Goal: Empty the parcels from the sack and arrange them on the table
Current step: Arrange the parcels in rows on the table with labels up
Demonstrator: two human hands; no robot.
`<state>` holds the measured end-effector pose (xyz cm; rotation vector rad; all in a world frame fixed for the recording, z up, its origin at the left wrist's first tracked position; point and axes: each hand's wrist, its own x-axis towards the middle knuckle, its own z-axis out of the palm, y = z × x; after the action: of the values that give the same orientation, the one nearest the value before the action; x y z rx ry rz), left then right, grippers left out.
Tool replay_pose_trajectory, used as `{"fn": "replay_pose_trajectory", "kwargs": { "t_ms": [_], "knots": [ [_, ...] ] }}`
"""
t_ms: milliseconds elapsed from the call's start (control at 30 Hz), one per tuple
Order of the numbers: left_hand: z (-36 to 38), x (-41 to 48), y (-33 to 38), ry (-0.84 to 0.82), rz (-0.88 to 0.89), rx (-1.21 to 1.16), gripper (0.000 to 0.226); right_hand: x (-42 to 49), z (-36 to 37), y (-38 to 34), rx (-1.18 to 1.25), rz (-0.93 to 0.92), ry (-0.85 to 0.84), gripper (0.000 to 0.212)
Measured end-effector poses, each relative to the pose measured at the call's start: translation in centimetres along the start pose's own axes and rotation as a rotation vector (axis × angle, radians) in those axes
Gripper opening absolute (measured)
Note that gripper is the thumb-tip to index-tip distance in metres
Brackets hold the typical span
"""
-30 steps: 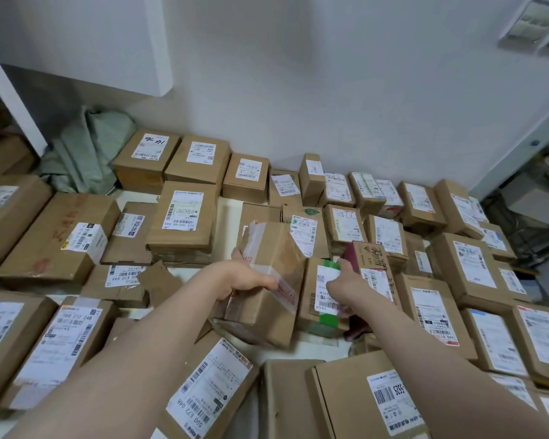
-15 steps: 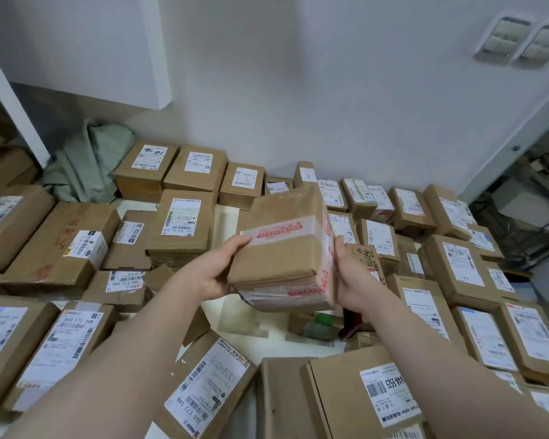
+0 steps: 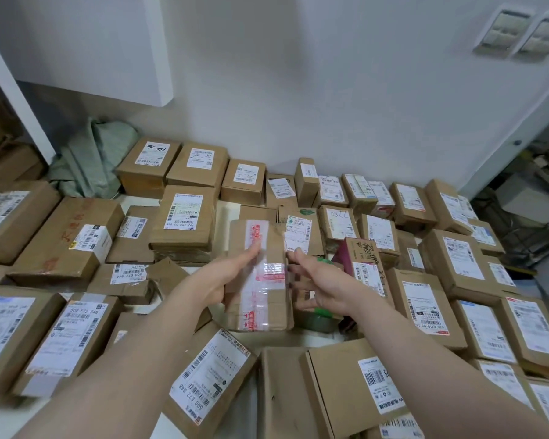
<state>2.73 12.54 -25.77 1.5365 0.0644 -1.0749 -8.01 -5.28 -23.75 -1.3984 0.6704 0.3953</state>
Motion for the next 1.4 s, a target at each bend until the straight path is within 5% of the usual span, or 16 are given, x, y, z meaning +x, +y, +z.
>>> {"fn": "replay_pose_trajectory", "kwargs": {
  "t_ms": [100, 167, 300, 433, 500, 567, 700, 867, 1000, 1067, 1200, 1267, 1333, 1400],
  "knots": [
    [-1.5, 0.0, -0.1, 0.035, 0.06, -0.09, 0.068, 0.2, -1.0, 0.2, -0.099, -0.121, 0.054, 0.033],
    [-2.0, -0.1, 0.2, 0.037, 0.054, -0.147, 0.053, 0.8, -1.5, 0.3, -0.082, -0.193, 0.163, 0.058],
    [-0.9, -0.5, 0.7, -0.003, 0.009, -0.157, 0.06, 1.6, -0.7, -0.2, -0.096, -0.084, 0.198, 0.113],
    [0.3, 0.3, 0.3, 0.085, 0.047, -0.094, 0.054, 2.0, -0.6, -0.2, 0.043, -0.061, 0.142, 0.084],
    [0.4, 0.7, 0.2, 0.227, 0.106, -0.047, 0.043, 2.4, -0.9, 0.4, -0.019, -0.044, 0.222, 0.099],
    [0.2, 0.8, 0.3, 0.176, 0.025, -0.036, 0.05, 2.7, -1.0, 1.0, -0.071, -0.037, 0.264, 0.107],
    [-0.3, 1.3, -0.4, 0.051, -0.133, 0.104, 0.078, 2.9, -0.2, 1.8, -0.116, -0.084, 0.24, 0.087],
    [0.7, 3.0, -2.7, 0.145, -0.077, 0.179, 0.014, 3.8, 1.1, 2.2, -0.322, -0.106, 0.307, 0.055],
    [1.7, 4.4, -3.7, 0.181, -0.006, 0.222, 0.024, 6.2, 0.0, 3.6, -0.537, -0.083, 0.448, 0.065],
    [2.0, 4.7, -4.1, 0.301, 0.047, 0.363, 0.038, 6.7, 0.1, 3.6, -0.643, -0.087, 0.497, 0.06],
    [0.7, 3.0, -3.1, 0.958, 0.373, 0.742, 0.05, 5.3, 1.7, 2.0, -0.877, -0.153, 0.571, 0.043],
    [-0.6, 1.8, -2.4, 1.159, 0.47, 0.854, 0.047, 5.8, 2.0, 2.0, -0.999, -0.144, 0.521, 0.04],
    [-2.3, 1.7, -2.1, 1.181, 0.302, 0.921, 0.051, 6.3, 2.7, 2.1, -1.151, -0.054, 0.389, 0.038],
    [-4.1, 1.6, -1.8, 1.056, -0.061, 0.902, 0.071, 6.7, 3.5, 2.1, -1.208, -0.032, 0.373, 0.037]
  ]
}}
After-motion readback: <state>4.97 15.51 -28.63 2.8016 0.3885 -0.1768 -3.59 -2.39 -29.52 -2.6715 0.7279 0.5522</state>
